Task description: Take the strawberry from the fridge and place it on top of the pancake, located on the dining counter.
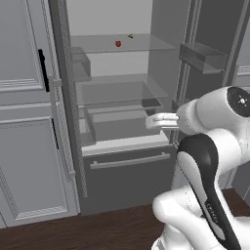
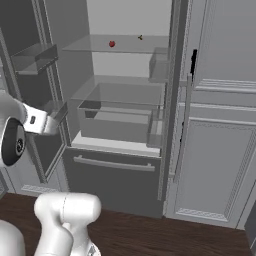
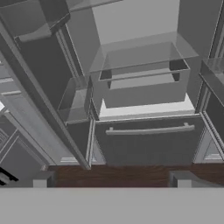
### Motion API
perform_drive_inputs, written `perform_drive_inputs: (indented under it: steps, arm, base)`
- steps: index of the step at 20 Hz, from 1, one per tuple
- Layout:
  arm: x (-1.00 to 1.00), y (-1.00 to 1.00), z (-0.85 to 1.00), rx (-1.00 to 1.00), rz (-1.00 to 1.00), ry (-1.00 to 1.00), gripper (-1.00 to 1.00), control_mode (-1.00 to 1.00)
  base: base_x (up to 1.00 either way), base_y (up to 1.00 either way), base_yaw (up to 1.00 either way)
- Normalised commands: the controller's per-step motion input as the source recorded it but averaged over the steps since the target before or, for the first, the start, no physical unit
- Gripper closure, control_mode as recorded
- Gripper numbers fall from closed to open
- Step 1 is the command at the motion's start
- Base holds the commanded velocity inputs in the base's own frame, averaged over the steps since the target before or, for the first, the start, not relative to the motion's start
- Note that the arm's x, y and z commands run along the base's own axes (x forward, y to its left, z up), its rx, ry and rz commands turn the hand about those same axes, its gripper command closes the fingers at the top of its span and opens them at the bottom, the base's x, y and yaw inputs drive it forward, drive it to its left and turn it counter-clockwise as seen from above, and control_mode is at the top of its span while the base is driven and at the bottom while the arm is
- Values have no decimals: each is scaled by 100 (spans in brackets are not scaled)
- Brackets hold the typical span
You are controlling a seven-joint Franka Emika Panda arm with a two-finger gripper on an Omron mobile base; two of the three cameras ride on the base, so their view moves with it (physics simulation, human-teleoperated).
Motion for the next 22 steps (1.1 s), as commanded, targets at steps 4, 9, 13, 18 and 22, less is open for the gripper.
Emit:
perform_drive_inputs:
  steps: [4,9,13,18,22]
  arm:
    - [-46,-50,26,3,-1,-1,-100,-100]
    - [-64,-18,15,-2,-6,0,-100,-100]
    - [-56,-5,47,-23,-1,0,-100,-100]
    - [-26,-33,39,-19,0,1,-100,-100]
    - [-7,-33,6,-3,1,-2,-100,-100]
  base:
    - [0,0,0]
    - [0,0,0]
    - [0,0,0]
    - [0,0,0]
    - [0,0,0]
